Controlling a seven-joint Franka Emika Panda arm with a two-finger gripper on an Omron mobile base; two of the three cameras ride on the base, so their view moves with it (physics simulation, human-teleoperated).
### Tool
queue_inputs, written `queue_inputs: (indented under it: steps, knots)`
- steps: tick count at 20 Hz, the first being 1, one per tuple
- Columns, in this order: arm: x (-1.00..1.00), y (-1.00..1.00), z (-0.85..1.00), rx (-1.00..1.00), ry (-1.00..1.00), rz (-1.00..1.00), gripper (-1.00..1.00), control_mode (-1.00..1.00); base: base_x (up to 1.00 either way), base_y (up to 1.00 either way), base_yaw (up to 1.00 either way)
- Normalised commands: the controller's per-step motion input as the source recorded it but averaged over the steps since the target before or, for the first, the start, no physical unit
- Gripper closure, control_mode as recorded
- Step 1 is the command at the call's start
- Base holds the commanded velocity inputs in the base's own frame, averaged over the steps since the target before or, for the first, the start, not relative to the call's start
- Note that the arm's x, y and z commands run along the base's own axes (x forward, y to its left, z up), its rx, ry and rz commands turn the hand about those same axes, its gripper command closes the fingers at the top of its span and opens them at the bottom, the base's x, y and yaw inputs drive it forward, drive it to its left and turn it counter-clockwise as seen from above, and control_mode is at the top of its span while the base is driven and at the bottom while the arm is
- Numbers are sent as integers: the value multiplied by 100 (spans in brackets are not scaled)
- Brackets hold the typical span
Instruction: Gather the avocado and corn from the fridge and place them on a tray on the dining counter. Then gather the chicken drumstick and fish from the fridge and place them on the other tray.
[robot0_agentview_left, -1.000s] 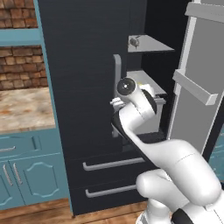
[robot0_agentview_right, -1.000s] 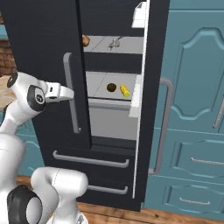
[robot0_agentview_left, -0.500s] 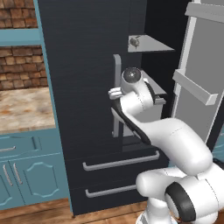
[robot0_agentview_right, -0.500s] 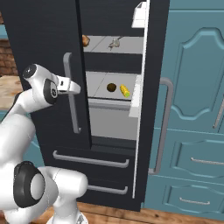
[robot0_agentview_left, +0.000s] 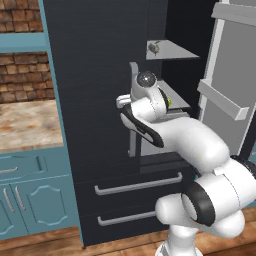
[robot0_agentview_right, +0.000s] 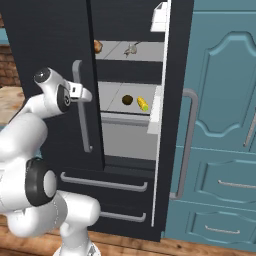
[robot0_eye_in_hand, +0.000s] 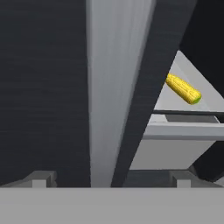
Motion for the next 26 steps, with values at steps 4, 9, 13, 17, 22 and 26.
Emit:
queue_inputs:
  steps: [4,9,13,17,22,26]
  knots:
    - [27,-1,-3,4,0,7,-100,-100,0,0,0]
    - [30,-1,-6,4,0,5,-100,-100,0,0,0]
    - [28,0,-11,3,0,2,-100,-100,0,0,0]
    - [39,0,-16,2,0,2,-100,-100,0,0,0]
    - [29,4,-16,-1,1,0,100,-100,0,0,0]
    - [-28,8,0,0,-4,0,100,-100,0,0,0]
